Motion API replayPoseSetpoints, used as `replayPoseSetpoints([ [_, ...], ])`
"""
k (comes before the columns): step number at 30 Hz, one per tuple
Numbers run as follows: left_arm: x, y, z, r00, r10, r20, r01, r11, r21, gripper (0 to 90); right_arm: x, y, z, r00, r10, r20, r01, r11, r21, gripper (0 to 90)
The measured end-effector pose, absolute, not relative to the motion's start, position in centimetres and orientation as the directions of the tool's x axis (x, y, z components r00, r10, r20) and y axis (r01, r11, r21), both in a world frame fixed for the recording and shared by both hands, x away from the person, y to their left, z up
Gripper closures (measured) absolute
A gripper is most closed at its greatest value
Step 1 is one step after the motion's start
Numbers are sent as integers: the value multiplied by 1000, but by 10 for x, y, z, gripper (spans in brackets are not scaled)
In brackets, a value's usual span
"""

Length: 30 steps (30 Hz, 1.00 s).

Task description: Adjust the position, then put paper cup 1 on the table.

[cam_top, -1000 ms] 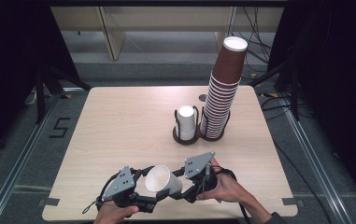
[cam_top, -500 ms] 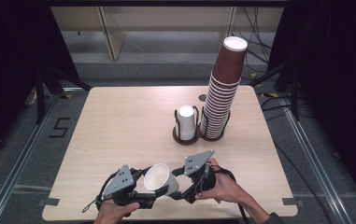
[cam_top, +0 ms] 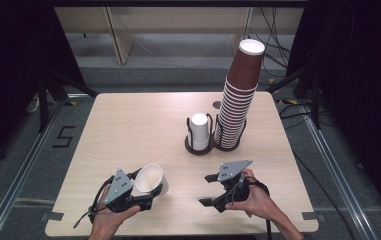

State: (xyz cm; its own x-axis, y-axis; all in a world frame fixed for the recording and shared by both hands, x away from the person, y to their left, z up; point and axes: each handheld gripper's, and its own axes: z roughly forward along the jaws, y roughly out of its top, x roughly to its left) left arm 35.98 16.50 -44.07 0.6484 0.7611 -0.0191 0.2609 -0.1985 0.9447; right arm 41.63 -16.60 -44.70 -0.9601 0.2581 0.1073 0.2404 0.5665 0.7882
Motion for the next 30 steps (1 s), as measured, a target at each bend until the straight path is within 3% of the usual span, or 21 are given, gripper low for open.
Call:
replayPoseSetpoints([
  [14,374,185,-449,527,850,-1,308,-190,932,240,406,-209,-453,-913,390,122,331,532,779,220],
  [30,404,201,-454,452,892,-24,357,-157,921,237,404,-231,-456,-888,443,122,363,515,776,220],
])
